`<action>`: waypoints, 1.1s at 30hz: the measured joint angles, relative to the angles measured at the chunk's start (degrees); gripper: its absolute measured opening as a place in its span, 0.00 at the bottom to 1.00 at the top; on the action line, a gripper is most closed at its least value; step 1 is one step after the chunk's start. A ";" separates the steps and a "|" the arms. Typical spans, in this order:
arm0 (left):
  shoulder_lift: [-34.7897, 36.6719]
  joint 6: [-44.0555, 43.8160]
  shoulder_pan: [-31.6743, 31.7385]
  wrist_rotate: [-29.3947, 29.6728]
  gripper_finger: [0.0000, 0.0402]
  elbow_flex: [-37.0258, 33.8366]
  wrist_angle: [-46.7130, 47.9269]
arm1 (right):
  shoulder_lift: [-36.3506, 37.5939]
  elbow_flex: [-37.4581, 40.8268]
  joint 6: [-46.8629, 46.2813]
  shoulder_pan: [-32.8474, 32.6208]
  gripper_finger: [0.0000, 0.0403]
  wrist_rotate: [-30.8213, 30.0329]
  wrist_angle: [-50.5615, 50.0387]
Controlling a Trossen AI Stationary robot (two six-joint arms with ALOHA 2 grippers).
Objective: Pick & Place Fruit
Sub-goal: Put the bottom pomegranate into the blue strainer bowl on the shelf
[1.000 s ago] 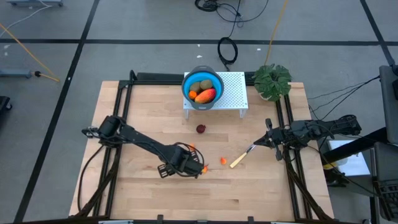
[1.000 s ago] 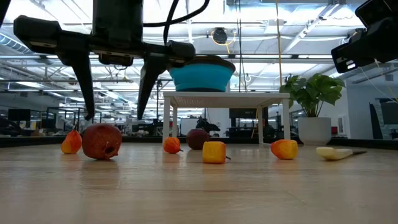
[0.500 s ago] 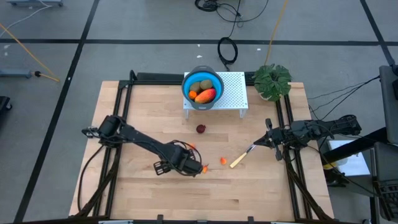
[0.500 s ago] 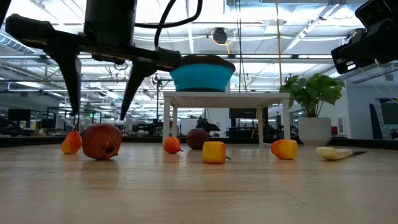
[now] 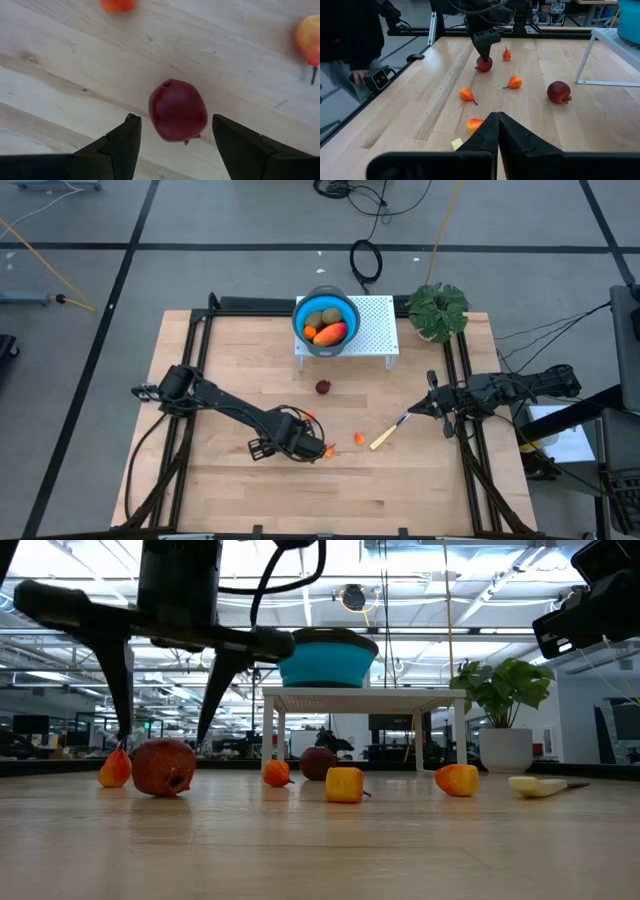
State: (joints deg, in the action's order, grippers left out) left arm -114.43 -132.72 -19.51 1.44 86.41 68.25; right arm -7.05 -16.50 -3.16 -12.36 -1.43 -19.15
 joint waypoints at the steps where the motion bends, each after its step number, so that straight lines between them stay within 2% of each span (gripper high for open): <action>1: 0.00 -0.05 -0.02 -0.01 0.60 -0.64 -1.02 | 0.00 0.00 0.00 0.02 0.00 0.00 0.00; 15: -0.02 -0.97 -0.01 -1.43 0.60 -8.52 -12.82 | 0.00 0.00 -0.02 0.02 0.00 0.00 0.01; 33: -0.02 -2.63 -0.01 0.41 0.60 -8.72 -12.83 | 0.00 0.00 -0.01 0.01 0.00 0.00 0.02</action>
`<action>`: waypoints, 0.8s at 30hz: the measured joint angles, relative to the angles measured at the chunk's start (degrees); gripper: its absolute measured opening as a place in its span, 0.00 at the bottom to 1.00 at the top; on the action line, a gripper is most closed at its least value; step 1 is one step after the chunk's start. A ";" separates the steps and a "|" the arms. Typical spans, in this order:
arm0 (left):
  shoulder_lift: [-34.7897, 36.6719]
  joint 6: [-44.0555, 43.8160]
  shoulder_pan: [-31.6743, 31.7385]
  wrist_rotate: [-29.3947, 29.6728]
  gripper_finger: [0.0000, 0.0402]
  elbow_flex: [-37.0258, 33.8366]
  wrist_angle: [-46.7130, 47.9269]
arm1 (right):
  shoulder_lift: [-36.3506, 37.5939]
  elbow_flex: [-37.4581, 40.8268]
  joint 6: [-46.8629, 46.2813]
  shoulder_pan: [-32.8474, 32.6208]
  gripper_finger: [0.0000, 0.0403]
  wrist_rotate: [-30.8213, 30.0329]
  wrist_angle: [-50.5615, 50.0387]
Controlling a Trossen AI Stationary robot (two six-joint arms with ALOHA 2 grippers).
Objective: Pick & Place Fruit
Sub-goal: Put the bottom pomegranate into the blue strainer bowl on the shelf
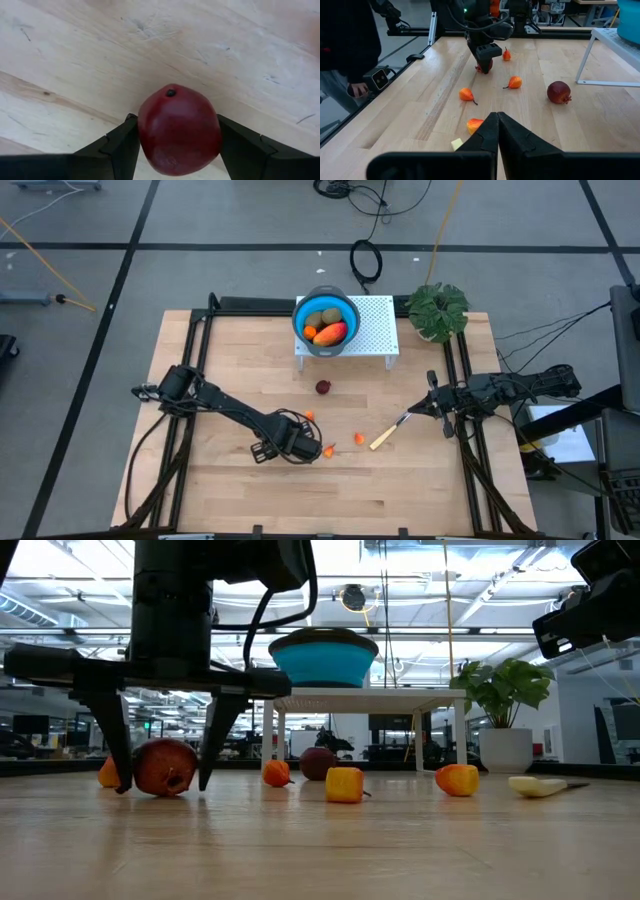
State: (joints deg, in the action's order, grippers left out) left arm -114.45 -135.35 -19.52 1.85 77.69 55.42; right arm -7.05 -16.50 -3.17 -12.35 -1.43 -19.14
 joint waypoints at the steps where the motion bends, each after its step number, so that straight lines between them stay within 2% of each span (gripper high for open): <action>1: 0.00 -0.03 -0.01 0.17 0.60 0.00 0.00 | 0.00 0.01 0.00 0.00 0.00 0.00 0.00; 7: 0.00 -0.20 0.01 0.71 0.59 0.00 0.00 | 0.00 0.01 -0.01 -0.01 0.00 0.00 0.00; 16: 0.02 0.02 -0.01 1.23 0.43 0.02 -0.12 | 0.00 0.01 -0.01 -0.01 0.00 0.00 0.00; 24: 0.02 -0.02 -0.01 1.24 0.46 0.00 -0.21 | 0.00 0.01 -0.01 -0.01 0.00 0.00 0.00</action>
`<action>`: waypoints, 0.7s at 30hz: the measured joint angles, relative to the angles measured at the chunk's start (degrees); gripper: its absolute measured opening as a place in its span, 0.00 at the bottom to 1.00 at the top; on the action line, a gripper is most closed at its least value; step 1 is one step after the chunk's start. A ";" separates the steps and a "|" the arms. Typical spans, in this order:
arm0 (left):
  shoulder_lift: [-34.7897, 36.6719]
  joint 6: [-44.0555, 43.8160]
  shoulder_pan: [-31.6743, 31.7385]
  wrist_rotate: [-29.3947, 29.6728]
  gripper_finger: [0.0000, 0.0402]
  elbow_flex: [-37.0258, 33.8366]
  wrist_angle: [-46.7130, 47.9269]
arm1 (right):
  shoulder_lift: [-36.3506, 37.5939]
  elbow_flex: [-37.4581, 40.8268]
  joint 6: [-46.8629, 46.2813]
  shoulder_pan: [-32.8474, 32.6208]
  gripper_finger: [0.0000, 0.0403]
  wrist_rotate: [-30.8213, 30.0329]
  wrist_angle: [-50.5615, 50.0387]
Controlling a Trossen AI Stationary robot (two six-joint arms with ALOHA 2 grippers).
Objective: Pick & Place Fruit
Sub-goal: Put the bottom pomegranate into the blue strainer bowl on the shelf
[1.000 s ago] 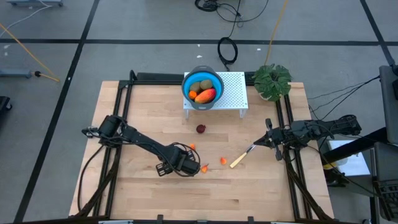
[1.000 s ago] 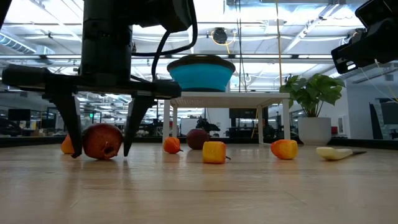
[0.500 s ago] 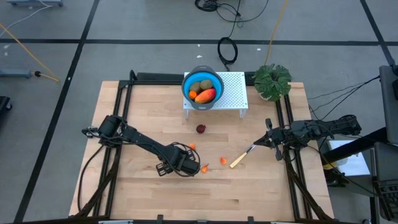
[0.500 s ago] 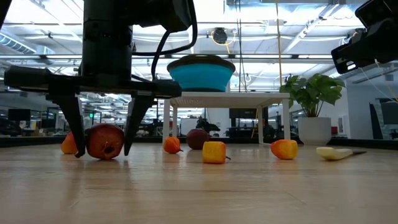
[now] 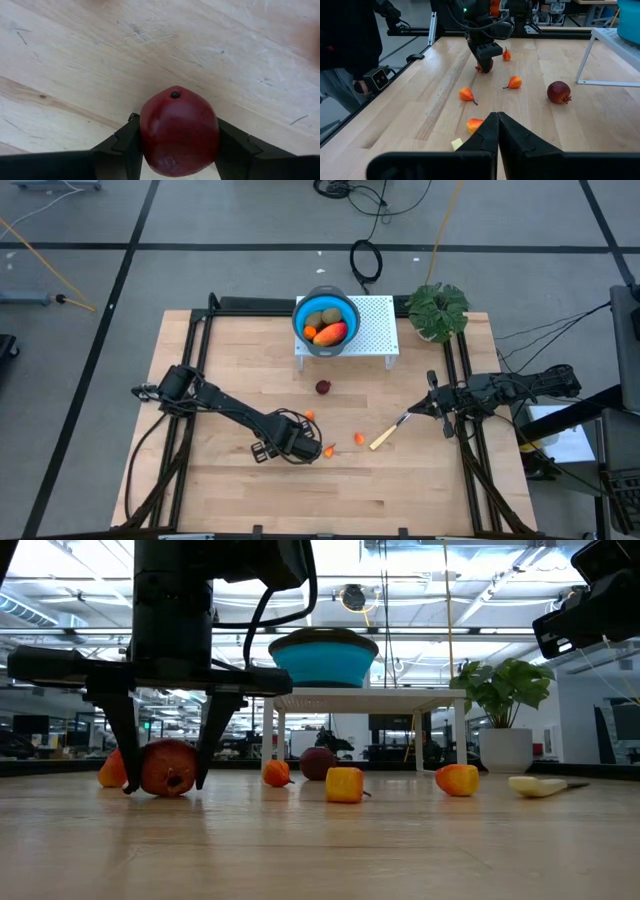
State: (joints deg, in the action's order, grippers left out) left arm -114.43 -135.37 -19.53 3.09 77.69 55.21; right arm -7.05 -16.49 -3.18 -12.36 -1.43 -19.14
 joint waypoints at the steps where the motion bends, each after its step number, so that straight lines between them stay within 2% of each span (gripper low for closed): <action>1: 0.00 0.00 0.00 0.00 0.46 0.00 0.01 | 0.00 0.00 0.00 0.00 0.00 0.00 0.00; 7: 0.00 0.00 0.01 0.02 0.43 0.01 -0.01 | 0.00 0.00 0.00 0.01 0.00 0.00 -0.01; 21: 0.00 0.04 0.00 0.07 0.45 0.43 0.01 | 0.02 -0.02 0.00 0.00 0.00 0.00 -0.02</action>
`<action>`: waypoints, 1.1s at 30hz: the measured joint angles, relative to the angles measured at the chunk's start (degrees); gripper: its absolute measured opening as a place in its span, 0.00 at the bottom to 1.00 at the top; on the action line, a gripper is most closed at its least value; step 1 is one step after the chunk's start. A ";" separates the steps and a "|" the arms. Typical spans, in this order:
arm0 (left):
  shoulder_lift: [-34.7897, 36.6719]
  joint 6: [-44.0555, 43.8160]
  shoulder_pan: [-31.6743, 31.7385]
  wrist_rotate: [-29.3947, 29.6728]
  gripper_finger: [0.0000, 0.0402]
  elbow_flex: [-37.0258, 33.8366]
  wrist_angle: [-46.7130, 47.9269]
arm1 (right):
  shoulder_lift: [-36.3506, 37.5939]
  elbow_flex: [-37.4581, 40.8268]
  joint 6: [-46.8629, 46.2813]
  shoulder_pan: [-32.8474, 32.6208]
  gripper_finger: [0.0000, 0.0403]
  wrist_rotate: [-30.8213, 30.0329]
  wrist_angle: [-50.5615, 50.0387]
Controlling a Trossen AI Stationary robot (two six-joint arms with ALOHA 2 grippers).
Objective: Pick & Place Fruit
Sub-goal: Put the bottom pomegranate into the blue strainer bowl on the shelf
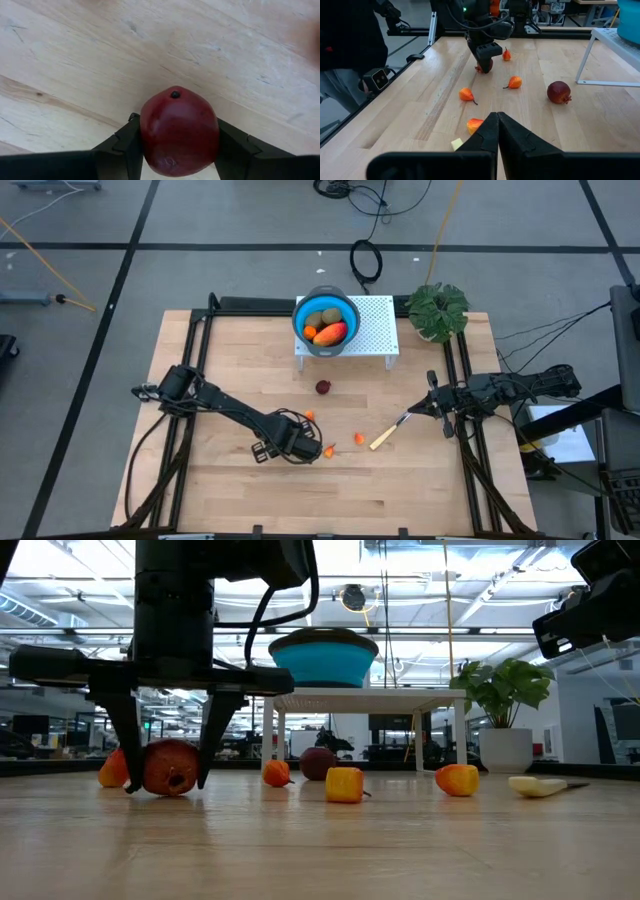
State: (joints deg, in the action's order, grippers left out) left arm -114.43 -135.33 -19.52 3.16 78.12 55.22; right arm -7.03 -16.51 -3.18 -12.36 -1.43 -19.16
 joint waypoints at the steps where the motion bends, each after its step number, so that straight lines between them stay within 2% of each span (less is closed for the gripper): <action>1: 0.00 0.00 0.00 0.04 0.45 0.12 -0.07 | -0.02 0.02 0.02 0.02 0.00 0.00 0.01; 33: 0.00 0.55 0.35 4.93 0.45 0.72 -5.79 | -0.02 0.02 0.00 0.00 0.00 0.02 0.02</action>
State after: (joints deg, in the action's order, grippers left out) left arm -114.43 -134.77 -19.17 8.08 78.84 49.43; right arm -7.05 -16.49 -3.18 -12.36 -1.41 -19.14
